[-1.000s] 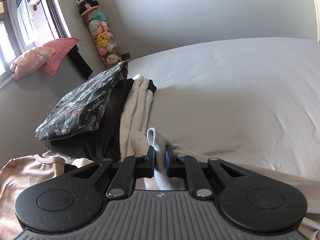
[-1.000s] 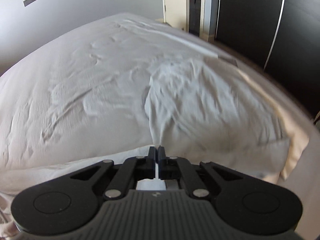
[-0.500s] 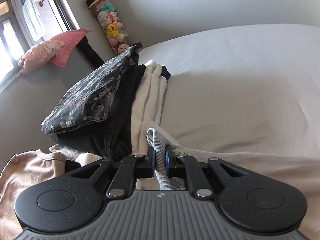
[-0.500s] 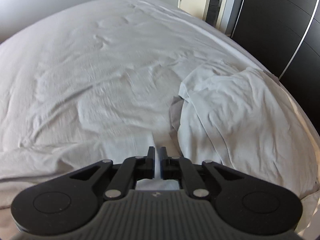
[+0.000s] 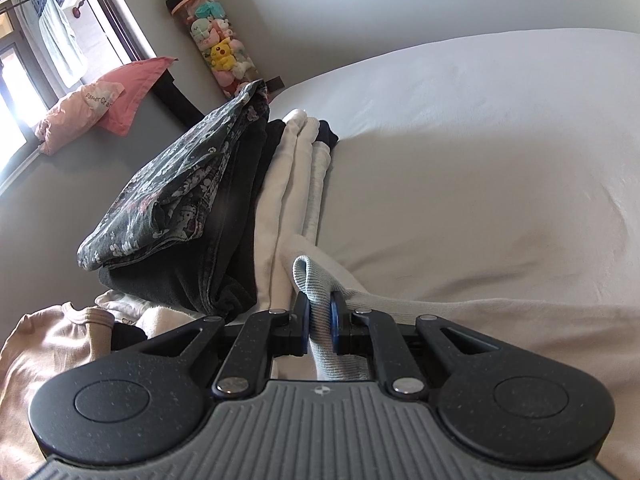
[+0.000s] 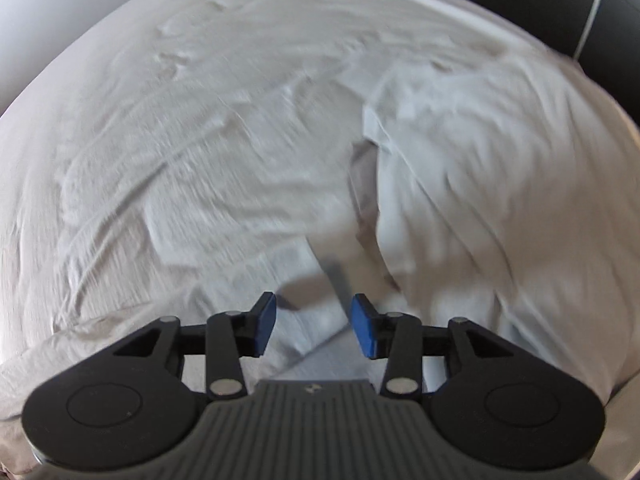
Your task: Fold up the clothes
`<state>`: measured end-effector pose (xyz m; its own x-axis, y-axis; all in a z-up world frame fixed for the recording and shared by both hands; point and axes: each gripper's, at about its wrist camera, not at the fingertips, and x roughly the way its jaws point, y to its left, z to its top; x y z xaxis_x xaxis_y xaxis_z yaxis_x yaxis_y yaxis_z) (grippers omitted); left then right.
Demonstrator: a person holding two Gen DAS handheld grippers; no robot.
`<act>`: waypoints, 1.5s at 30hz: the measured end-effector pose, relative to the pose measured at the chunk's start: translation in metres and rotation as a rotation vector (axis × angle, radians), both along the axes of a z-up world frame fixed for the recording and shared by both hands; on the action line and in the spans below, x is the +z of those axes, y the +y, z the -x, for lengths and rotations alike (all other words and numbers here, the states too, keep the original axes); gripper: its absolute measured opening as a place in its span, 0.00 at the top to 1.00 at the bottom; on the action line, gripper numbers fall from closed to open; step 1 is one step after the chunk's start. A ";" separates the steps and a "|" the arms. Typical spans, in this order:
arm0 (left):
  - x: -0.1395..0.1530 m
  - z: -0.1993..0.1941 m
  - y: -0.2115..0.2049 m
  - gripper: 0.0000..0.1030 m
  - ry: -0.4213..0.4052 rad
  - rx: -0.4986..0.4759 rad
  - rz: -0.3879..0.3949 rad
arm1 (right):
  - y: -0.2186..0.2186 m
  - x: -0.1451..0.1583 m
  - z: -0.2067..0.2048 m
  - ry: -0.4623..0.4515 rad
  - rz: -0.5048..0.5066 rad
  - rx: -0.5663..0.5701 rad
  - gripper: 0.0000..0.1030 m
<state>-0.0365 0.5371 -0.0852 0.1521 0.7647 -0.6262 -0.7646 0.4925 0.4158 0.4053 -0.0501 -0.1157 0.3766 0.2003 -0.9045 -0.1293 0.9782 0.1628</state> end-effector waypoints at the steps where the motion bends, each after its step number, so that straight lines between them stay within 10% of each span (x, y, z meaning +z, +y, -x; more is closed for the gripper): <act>1: -0.001 0.000 0.001 0.88 -0.001 0.006 0.005 | -0.004 -0.007 0.001 0.015 -0.023 -0.023 0.58; 5: 0.001 0.000 -0.001 0.88 -0.006 0.010 0.001 | -0.019 -0.007 0.011 -0.009 -0.138 -0.072 0.95; 13: 0.009 0.004 -0.002 0.88 -0.017 0.005 -0.003 | -0.036 0.042 0.055 0.013 -0.074 -0.005 0.95; 20: 0.009 0.004 -0.004 0.88 -0.024 0.008 -0.006 | -0.047 -0.008 0.087 0.170 0.038 0.061 0.94; 25: 0.011 0.005 -0.006 0.88 -0.020 -0.001 -0.007 | -0.039 0.014 0.093 0.082 0.091 0.156 0.74; 32: 0.007 0.004 -0.004 0.88 -0.029 0.014 0.005 | -0.013 0.034 0.061 -0.135 0.150 0.316 0.71; 37: 0.008 0.005 -0.003 0.88 -0.021 0.010 0.006 | -0.014 0.002 0.033 -0.078 0.127 0.258 0.65; 45: 0.008 0.002 -0.003 0.88 -0.031 0.014 0.007 | -0.018 0.003 0.035 -0.125 0.033 0.199 0.93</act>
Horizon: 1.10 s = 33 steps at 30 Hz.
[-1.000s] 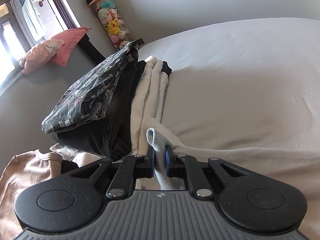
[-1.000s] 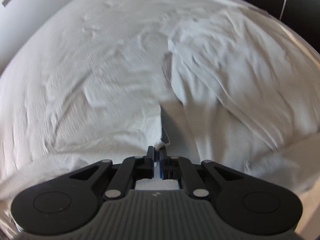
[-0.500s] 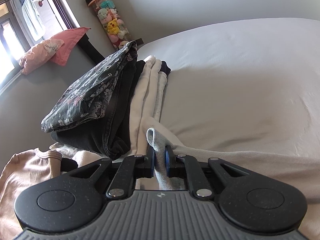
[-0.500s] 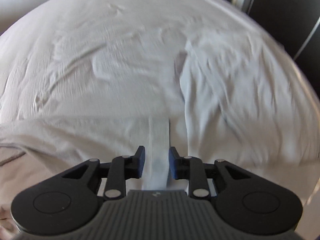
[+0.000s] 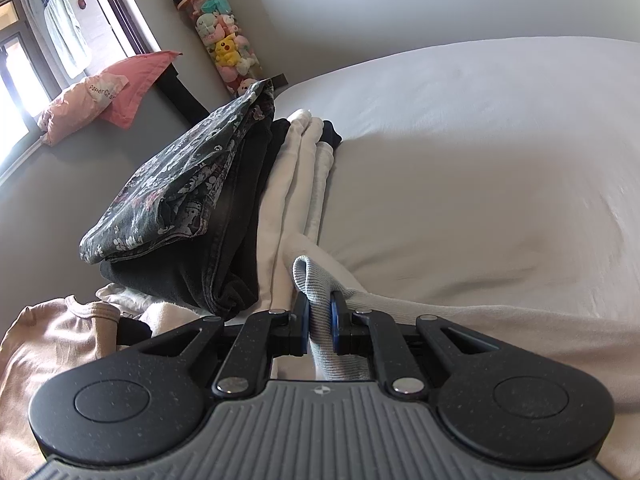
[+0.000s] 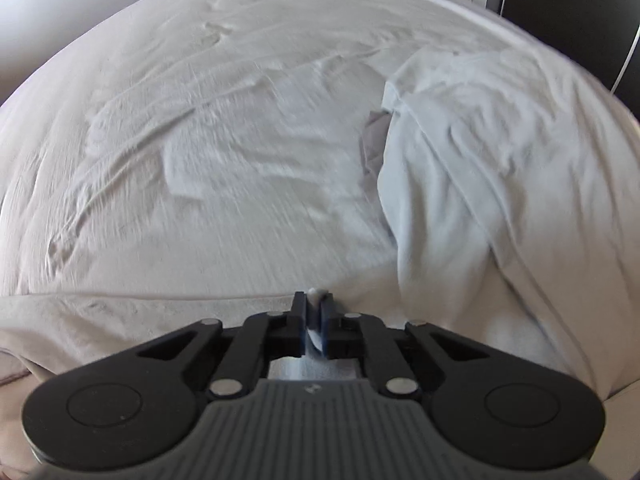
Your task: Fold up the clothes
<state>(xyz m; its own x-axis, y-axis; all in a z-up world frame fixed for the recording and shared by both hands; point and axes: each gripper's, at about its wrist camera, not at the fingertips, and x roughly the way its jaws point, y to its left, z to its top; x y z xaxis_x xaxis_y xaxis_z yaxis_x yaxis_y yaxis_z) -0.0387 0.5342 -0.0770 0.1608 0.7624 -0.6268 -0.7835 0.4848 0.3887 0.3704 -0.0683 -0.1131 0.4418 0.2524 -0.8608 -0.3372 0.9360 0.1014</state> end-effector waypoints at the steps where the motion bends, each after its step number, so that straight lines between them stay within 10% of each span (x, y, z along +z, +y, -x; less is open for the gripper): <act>1: 0.001 0.000 0.000 0.88 -0.004 0.000 -0.001 | 0.002 0.006 0.000 -0.026 0.003 0.001 0.93; 13: 0.000 -0.018 0.014 0.89 -0.077 0.016 -0.004 | 0.070 0.067 -0.085 -0.301 0.106 -0.050 0.94; 33: -0.087 -0.102 0.063 0.81 0.150 -0.007 -0.012 | 0.163 -0.011 -0.182 -0.273 0.228 -0.070 0.91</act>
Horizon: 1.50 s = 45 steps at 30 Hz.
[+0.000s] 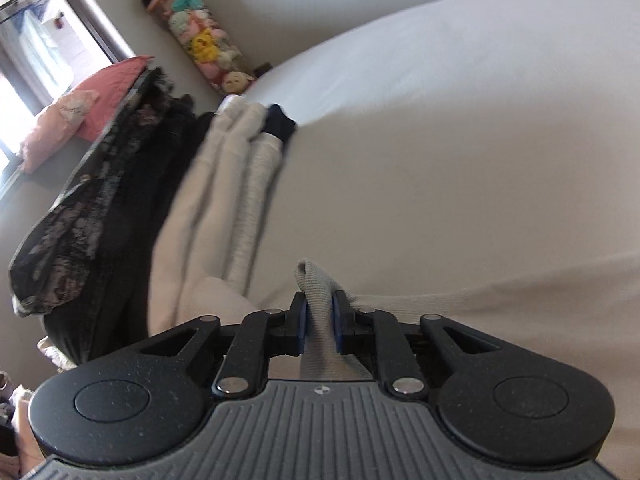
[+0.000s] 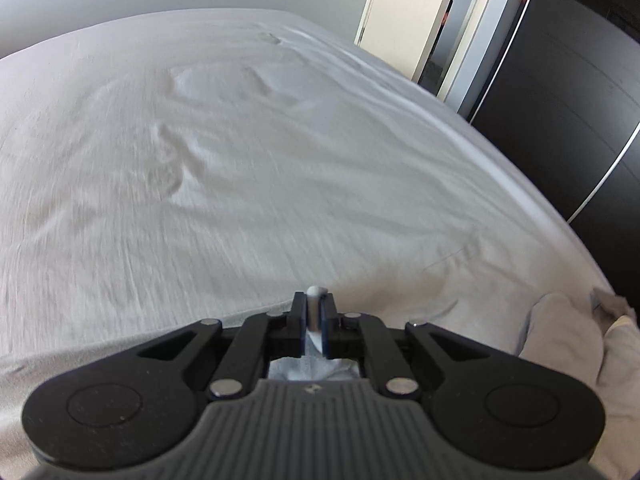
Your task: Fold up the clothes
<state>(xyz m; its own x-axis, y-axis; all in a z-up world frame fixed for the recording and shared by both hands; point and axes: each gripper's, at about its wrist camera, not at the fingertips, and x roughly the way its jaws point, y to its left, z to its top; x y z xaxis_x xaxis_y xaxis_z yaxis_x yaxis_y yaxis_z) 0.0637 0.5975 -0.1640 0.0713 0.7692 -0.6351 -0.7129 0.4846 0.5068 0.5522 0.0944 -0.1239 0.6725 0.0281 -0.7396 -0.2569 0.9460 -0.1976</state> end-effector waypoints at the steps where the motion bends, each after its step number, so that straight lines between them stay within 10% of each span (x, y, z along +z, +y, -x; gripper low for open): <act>1: 0.000 -0.001 -0.001 0.79 0.009 -0.002 -0.006 | -0.001 -0.001 0.001 0.006 -0.004 -0.004 0.85; 4: 0.012 0.004 -0.007 0.75 -0.008 -0.007 -0.023 | -0.008 0.007 0.009 -0.012 -0.003 -0.024 0.70; 15: 0.072 0.027 -0.124 0.71 -0.178 -0.299 0.007 | -0.040 0.032 0.083 0.062 -0.154 0.062 0.70; 25: 0.035 -0.021 -0.252 0.71 -0.220 -0.658 0.150 | -0.090 0.001 0.073 0.160 -0.372 -0.192 0.70; 35: -0.007 -0.062 -0.308 0.71 -0.164 -0.805 0.254 | -0.099 -0.006 0.042 0.134 -0.466 -0.182 0.71; 41: -0.015 -0.077 -0.332 0.71 -0.120 -0.867 0.241 | -0.105 -0.002 0.041 0.101 -0.475 -0.168 0.98; 45: -0.015 -0.086 -0.336 0.97 -0.098 -0.882 0.249 | -0.109 0.009 0.047 0.045 -0.414 -0.175 0.98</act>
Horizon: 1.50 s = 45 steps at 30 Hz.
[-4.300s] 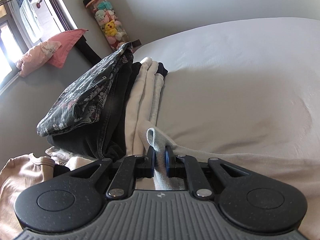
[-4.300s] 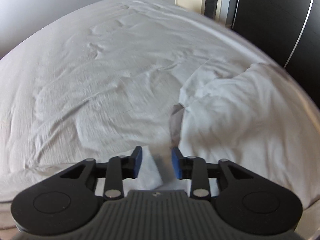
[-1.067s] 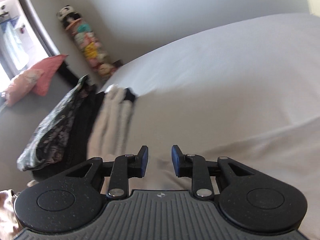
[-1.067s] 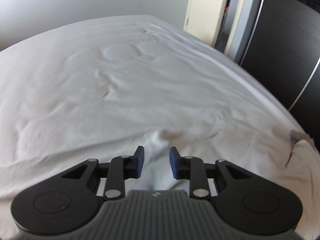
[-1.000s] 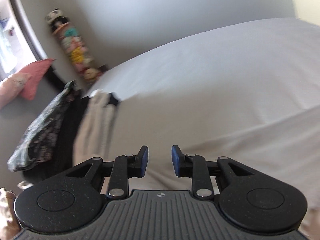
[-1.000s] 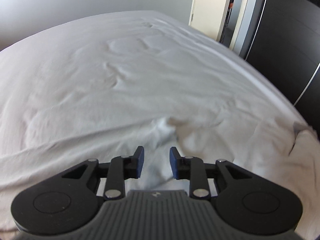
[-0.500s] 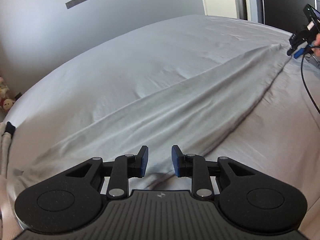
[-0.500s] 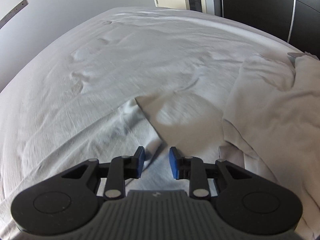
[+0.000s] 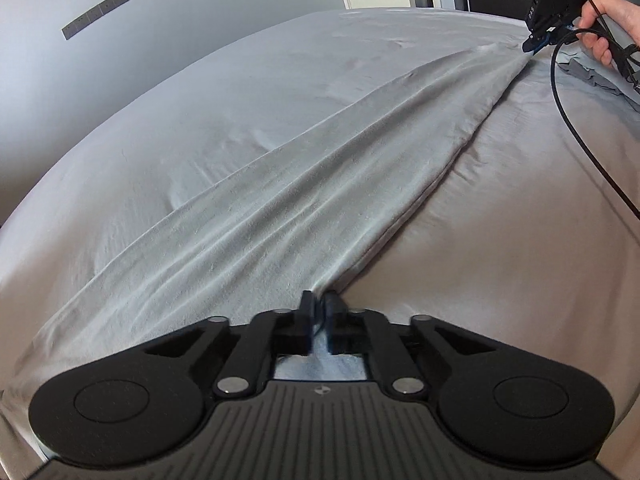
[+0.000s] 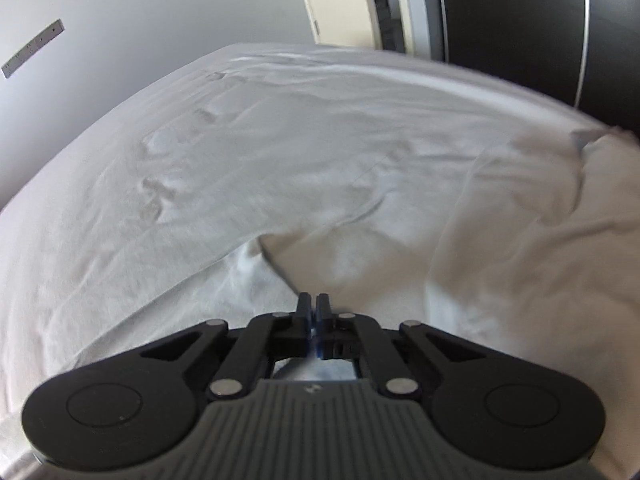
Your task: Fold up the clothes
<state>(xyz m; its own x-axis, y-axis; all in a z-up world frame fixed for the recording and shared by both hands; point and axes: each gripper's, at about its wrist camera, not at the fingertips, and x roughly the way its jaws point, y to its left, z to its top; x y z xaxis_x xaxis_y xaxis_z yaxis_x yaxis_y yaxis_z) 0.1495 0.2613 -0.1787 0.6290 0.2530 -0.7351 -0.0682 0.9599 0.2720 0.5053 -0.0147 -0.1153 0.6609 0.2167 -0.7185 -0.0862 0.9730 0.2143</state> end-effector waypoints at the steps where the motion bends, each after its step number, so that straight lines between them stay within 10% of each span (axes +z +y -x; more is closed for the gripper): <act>1: 0.002 0.001 0.001 0.97 0.000 -0.003 0.013 | -0.002 0.000 -0.001 -0.001 0.005 -0.002 0.98; 10: 0.005 0.008 0.018 0.97 0.040 -0.004 0.076 | 0.006 -0.013 -0.003 0.002 0.126 0.025 0.96; 18: 0.015 0.010 0.010 0.85 -0.046 0.035 0.114 | 0.028 0.018 0.050 -0.072 0.138 0.208 0.72; 30: 0.034 0.088 0.026 0.78 -0.121 0.385 0.196 | 0.167 0.003 0.160 -0.045 0.128 0.657 0.68; 45: 0.045 0.185 0.037 0.69 -0.107 0.526 0.193 | 0.183 -0.007 0.192 0.043 0.292 0.580 0.69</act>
